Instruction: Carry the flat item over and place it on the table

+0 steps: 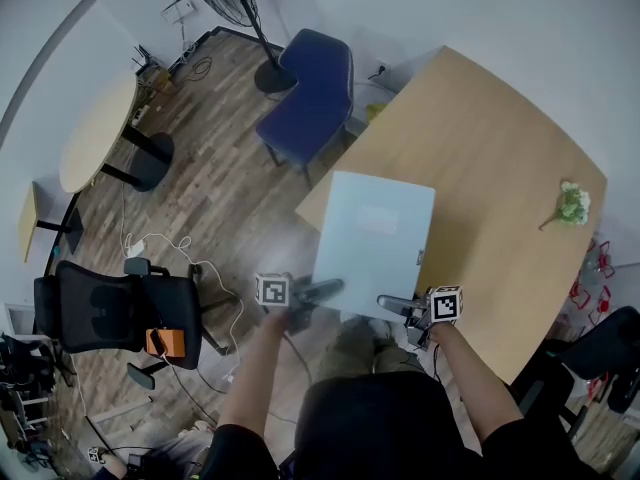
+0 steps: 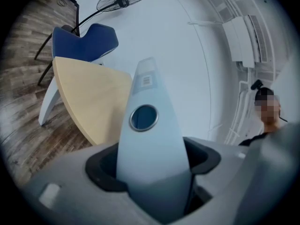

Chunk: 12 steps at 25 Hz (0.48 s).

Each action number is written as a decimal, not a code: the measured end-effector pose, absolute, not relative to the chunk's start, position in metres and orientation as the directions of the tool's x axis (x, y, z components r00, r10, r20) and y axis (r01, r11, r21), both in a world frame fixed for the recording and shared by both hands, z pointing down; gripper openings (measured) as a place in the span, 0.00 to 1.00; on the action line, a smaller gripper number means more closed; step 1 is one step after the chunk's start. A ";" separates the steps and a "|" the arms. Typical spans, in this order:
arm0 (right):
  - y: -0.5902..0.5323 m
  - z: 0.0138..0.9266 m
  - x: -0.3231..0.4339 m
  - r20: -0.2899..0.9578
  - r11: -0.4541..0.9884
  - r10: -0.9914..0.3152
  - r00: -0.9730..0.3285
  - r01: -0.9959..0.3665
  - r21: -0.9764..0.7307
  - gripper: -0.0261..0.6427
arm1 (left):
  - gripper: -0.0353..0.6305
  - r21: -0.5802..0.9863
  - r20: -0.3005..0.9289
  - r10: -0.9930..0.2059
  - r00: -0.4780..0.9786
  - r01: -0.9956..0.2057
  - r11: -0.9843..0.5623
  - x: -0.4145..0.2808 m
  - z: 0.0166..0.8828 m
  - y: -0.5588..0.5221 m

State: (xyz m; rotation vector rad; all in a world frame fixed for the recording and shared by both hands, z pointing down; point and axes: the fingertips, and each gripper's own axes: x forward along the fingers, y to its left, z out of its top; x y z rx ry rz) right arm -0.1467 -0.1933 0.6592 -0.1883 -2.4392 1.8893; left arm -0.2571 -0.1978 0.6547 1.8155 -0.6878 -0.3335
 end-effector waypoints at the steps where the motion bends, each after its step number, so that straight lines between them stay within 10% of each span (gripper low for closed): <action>1: -0.200 0.665 -0.153 -0.034 0.239 0.105 -0.994 0.058 -0.969 0.49 | 0.60 0.929 0.125 -0.593 0.795 -0.303 -0.210 -0.264 0.662 -0.207; 12: -0.267 0.709 -0.225 0.020 0.138 -0.082 -0.996 -0.031 -0.990 0.49 | 0.63 0.947 0.189 -0.477 0.859 -0.287 -0.143 -0.333 0.724 -0.295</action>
